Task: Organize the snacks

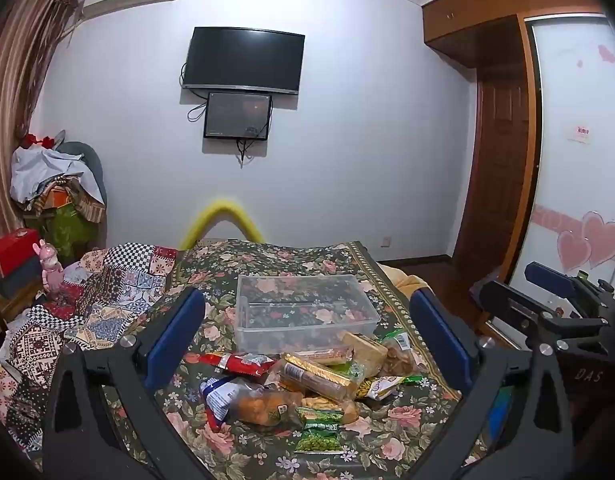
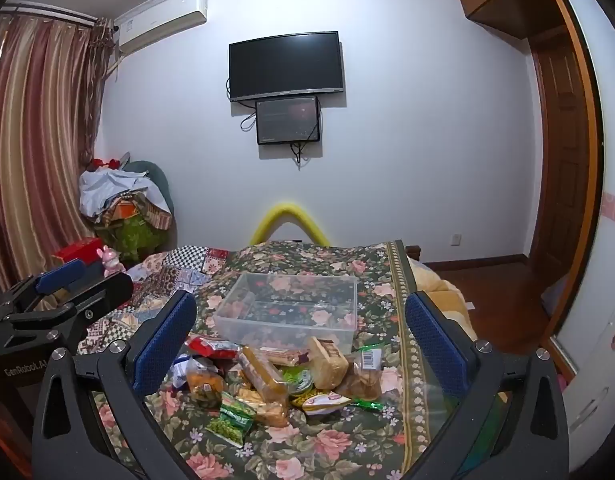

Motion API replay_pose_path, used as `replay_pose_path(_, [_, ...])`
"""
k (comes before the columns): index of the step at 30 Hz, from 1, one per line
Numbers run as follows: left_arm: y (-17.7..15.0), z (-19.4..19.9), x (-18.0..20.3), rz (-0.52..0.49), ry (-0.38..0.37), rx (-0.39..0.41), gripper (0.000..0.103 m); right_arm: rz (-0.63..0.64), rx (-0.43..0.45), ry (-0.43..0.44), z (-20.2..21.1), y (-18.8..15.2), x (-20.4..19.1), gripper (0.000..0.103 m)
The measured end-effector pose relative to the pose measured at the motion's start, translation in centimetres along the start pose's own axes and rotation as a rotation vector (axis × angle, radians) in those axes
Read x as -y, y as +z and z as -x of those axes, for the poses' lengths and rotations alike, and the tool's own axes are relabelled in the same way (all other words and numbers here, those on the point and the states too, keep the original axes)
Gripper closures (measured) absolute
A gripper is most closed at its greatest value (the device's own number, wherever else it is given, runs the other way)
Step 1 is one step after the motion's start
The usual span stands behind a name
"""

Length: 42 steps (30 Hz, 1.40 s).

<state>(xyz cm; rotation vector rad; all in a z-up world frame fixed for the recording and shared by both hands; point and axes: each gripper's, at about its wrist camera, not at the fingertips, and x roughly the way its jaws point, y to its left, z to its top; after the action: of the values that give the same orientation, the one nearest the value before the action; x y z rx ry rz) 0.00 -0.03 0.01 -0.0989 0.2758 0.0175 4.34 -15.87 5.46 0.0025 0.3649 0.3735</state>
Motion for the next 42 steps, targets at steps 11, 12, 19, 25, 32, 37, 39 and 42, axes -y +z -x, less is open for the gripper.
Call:
replay_pose_path(11, [0.2, 0.7, 0.2, 0.001, -0.012, 0.012, 0.000, 0.001, 0.004, 0.004, 0.3, 0.4, -0.2, 0.000])
replay_pose_path(12, [0.2, 0.8, 0.2, 0.002, -0.012, 0.013, 0.000, 0.002, 0.006, 0.005, 0.4, 0.5, -0.2, 0.000])
replay_pose_path(19, [0.1, 0.5, 0.2, -0.002, -0.008, 0.013, 0.000, 0.005, 0.021, 0.005, 0.8, 0.4, -0.3, 0.000])
replay_pose_path(25, [0.1, 0.5, 0.3, -0.004, -0.007, 0.013, 0.000, 0.001, 0.023, 0.006, 0.9, 0.4, -0.3, 0.000])
replay_pose_path(32, [0.2, 0.5, 0.4, -0.006, -0.005, 0.013, 0.000, 0.000, 0.023, 0.007, 1.0, 0.4, -0.3, 0.000])
replay_pose_path(37, [0.2, 0.5, 0.5, -0.007, -0.004, 0.013, 0.000, -0.002, 0.023, 0.007, 1.1, 0.4, -0.3, 0.000])
replay_pose_path(39, [0.1, 0.5, 0.5, -0.007, -0.004, 0.013, 0.000, -0.002, 0.023, 0.008, 1.1, 0.4, -0.2, 0.000])
replay_pose_path(42, [0.1, 0.5, 0.6, -0.009, -0.002, 0.014, 0.000, -0.003, 0.021, 0.008, 1.1, 0.5, -0.2, 0.000])
